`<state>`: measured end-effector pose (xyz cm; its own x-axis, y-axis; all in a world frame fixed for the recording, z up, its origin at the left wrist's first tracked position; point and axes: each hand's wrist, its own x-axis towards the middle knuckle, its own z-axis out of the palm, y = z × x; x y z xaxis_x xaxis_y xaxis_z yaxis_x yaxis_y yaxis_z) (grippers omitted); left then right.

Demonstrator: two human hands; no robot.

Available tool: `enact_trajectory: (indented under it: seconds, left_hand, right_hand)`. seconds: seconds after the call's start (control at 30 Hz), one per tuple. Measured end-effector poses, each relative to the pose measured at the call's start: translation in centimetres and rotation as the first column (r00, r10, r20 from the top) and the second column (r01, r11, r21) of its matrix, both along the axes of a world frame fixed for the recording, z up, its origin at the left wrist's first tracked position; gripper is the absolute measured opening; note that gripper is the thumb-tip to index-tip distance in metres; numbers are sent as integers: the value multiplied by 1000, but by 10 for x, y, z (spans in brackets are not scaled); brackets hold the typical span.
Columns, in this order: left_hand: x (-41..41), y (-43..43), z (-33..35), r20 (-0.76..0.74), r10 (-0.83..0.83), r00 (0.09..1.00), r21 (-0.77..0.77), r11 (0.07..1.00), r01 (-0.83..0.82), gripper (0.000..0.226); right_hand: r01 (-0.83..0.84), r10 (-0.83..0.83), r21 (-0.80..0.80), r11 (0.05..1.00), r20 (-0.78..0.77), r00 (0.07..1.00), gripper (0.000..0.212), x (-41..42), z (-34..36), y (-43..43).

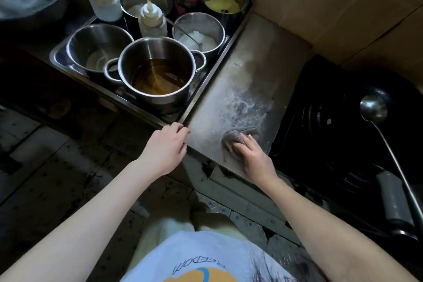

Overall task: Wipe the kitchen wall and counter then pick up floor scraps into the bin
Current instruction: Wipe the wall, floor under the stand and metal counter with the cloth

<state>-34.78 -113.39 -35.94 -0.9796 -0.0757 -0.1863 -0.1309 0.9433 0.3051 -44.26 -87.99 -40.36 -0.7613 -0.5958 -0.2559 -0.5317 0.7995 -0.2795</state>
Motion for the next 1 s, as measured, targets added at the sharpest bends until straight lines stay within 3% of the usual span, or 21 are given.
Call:
enact_trajectory:
  seconds: [0.2, 0.4, 0.73, 0.8, 1.0]
  left_hand:
    - [-1, -4, -1, 31, -1, 1000, -8, 1000, 1, 41]
    - [-2, -12, 0, 38, 20, 999, -12, 1000, -20, 42]
    - [-9, -17, 2, 23, 29, 999, -4, 1000, -29, 42]
    - [-11, -15, 2, 16, 19, 1000, 8, 1000, -19, 43]
    - [-24, -9, 1, 13, -17, 1000, 30, 999, 17, 42]
  right_hand:
    - [67, -67, 7, 998, -5, 998, 54, 1, -3, 11]
    - [-199, 199, -11, 980, 77, 977, 53, 4, -2, -39]
    - [-265, 268, -45, 963, 84, 960, 48, -36, -1, -82]
    - [-207, 211, -57, 977, 64, 975, 49, -44, -5, -70]
    - [190, -186, -117, 975, 42, 982, 47, -71, -11, -18]
